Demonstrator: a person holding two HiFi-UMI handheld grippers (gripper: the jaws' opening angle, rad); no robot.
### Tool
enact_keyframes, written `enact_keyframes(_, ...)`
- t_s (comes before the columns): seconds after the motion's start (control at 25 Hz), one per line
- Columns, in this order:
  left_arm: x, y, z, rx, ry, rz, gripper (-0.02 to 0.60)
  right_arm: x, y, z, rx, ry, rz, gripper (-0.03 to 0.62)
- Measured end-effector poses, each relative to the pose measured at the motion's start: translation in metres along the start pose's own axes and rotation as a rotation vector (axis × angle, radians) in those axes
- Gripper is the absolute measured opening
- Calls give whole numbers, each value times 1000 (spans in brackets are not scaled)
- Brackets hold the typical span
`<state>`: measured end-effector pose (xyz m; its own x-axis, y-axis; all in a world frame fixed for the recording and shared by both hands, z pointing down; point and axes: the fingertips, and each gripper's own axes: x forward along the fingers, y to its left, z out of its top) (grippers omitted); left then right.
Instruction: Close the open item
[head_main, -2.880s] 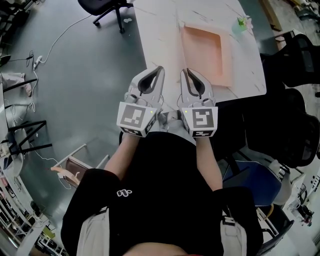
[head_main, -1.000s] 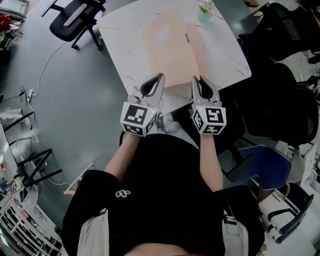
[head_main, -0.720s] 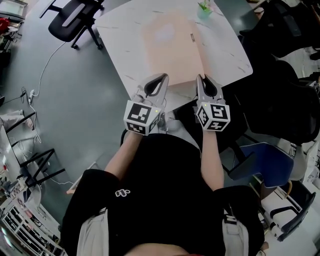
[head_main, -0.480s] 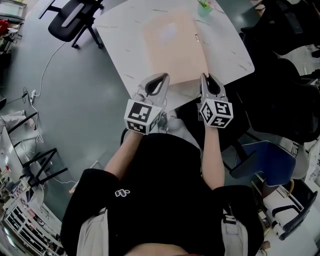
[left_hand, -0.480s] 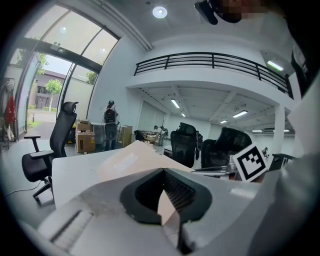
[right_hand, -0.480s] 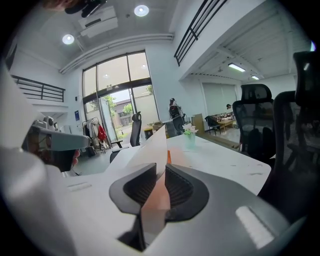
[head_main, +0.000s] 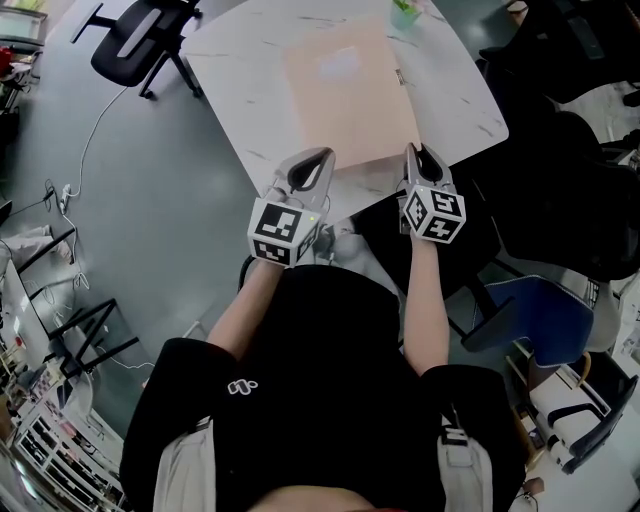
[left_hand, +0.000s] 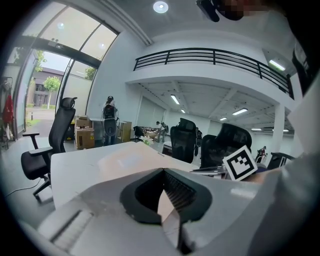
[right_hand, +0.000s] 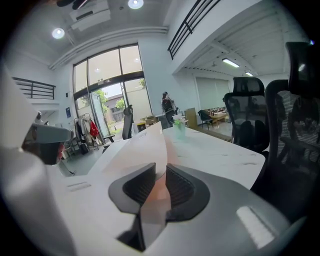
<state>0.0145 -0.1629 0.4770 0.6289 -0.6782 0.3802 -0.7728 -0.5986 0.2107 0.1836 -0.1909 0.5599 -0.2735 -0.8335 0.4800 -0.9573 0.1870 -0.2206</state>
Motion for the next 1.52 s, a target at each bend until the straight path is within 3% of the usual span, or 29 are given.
enact_keyframes(0.48, 7, 4, 1, -6, 6, -13, -10, 18, -25, -31, -7, 108, -84, 83)
enact_keyframes(0.96, 10, 16, 2, -26, 5, -9, -10, 31, -34, -39, -102, 199, -172, 98)
enact_keyframes(1.2, 12, 21, 4, -36, -3, -6, -11, 29, -29, -42, -288, 258, -251, 106)
enact_keyframes(1.36, 11, 24, 2, -43, -2, -1, -11, 39, -18, -39, -520, 303, -282, 21)
enact_keyframes(1.52, 10, 28, 0, -53, -1, 7, -11, 52, -6, -30, -616, 313, -254, 0)
